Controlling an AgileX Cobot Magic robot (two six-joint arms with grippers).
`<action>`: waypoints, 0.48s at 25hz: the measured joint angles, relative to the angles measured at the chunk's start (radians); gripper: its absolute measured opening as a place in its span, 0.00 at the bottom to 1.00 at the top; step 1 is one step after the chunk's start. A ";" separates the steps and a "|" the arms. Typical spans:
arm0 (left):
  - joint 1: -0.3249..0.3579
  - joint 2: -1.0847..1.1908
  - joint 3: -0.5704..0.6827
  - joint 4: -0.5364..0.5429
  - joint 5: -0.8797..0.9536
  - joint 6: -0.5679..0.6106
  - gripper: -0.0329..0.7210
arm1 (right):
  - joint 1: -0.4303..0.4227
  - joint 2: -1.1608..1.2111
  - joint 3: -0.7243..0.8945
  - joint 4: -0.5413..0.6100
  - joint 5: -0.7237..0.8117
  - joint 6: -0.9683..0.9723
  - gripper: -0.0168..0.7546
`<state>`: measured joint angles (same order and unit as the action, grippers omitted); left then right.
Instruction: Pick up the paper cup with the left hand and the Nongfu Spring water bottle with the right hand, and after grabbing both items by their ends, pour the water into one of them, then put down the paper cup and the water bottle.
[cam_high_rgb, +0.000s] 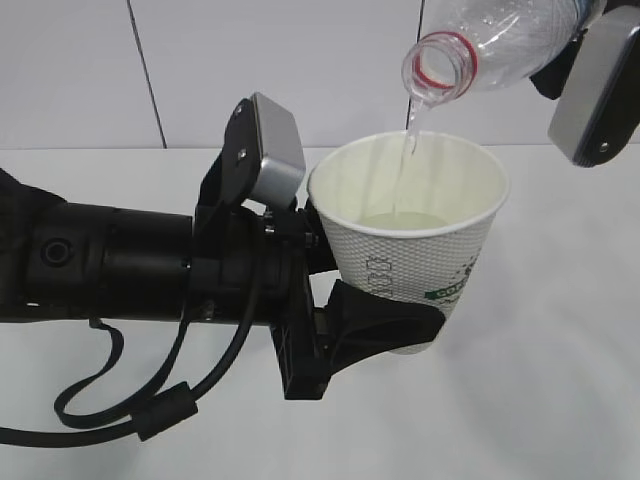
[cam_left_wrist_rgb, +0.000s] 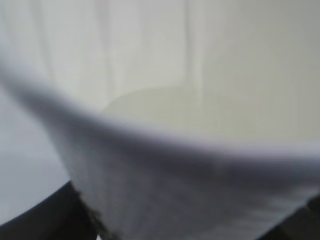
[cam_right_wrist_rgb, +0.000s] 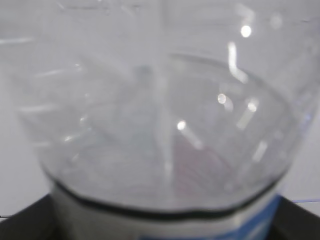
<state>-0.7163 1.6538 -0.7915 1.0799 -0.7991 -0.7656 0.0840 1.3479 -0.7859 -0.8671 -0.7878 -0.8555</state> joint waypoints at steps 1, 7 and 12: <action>0.000 0.000 0.000 0.000 0.000 0.000 0.72 | 0.000 0.000 0.000 0.000 -0.002 0.000 0.66; 0.000 0.000 0.000 0.000 0.000 0.000 0.72 | 0.000 -0.002 0.000 0.000 -0.002 0.000 0.66; 0.000 0.000 0.000 0.013 0.000 0.000 0.72 | 0.000 -0.002 0.000 0.000 -0.004 0.000 0.66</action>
<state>-0.7163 1.6538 -0.7915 1.0930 -0.7991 -0.7656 0.0840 1.3456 -0.7859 -0.8671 -0.7922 -0.8555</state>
